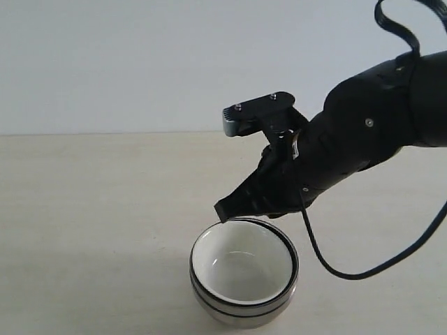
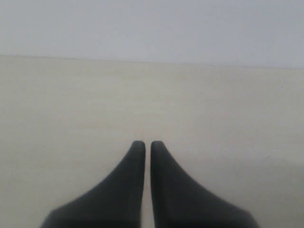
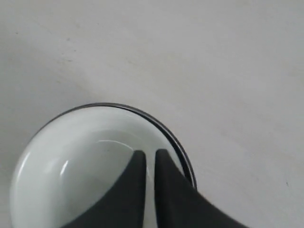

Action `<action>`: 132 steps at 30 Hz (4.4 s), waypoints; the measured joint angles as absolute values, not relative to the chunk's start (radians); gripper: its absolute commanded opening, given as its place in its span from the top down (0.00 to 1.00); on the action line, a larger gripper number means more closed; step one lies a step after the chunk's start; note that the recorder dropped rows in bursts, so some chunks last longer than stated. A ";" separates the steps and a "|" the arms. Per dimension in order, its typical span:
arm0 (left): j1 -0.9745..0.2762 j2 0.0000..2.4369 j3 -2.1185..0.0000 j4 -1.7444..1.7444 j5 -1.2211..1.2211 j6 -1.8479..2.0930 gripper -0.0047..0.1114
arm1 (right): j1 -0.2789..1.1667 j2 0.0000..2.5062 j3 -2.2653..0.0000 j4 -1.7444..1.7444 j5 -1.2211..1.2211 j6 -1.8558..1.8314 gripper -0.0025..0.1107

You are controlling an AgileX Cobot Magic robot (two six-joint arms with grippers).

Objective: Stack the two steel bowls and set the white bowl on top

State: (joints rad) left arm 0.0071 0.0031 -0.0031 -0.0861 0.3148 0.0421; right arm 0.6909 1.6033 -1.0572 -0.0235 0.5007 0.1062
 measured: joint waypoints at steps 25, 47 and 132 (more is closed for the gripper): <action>0.007 0.003 -0.003 -0.086 0.315 0.042 0.93 | 0.906 1.756 -1.057 -0.013 0.362 0.086 0.98; 0.007 0.003 -0.003 -0.086 0.315 0.042 0.93 | 0.906 1.746 -1.057 -0.061 0.299 0.086 0.98; 0.007 0.003 -0.003 -0.086 0.315 0.042 0.93 | 0.766 1.614 -0.558 -0.087 -0.168 0.177 0.98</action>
State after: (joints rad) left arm 0.0071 0.0031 -0.0031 -0.0861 0.3148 0.0421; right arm 0.7663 1.6137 -0.5579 -0.0873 -0.1681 0.1773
